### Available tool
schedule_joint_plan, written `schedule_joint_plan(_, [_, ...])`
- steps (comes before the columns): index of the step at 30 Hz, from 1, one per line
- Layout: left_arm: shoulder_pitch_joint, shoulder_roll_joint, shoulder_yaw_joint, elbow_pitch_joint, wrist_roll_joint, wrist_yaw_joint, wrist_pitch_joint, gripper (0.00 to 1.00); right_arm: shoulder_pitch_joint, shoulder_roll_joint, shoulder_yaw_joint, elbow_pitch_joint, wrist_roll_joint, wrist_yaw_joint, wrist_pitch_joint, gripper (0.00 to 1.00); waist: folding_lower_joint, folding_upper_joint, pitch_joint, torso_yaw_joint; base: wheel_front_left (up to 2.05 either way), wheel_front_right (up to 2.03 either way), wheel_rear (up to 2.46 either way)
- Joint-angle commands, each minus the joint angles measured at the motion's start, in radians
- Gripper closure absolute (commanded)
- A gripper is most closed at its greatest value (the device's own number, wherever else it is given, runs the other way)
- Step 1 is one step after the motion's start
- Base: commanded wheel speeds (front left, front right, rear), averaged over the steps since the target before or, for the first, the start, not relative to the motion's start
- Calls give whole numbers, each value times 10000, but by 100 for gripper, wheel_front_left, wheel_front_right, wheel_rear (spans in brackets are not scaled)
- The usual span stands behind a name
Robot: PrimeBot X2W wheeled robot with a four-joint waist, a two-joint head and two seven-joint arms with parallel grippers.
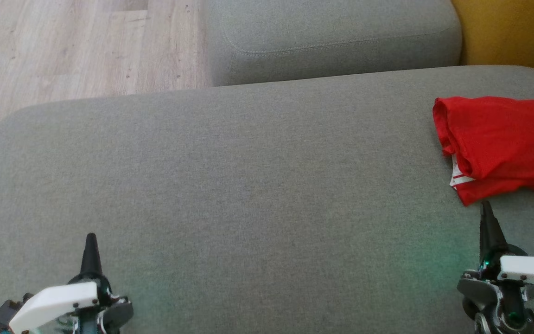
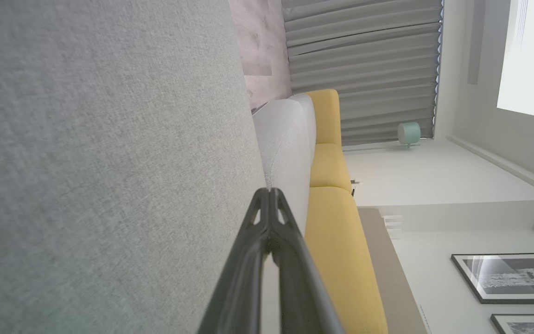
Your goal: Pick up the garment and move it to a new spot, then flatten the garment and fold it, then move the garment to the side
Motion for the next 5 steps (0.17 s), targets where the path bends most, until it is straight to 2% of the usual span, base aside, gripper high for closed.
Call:
schedule_joint_plan(1, [-634,140,428,-241,-284,-122,94,100,-586,-157,120,-388,338,-7,120,100,0,0,2,-5,0,0,0])
schedule_joint_plan(5, [-689,137,507,-218,-633,-181,186,100,-624,-155,58,-397,693,-7,210,100,0,0,6,-17,0,0,0])
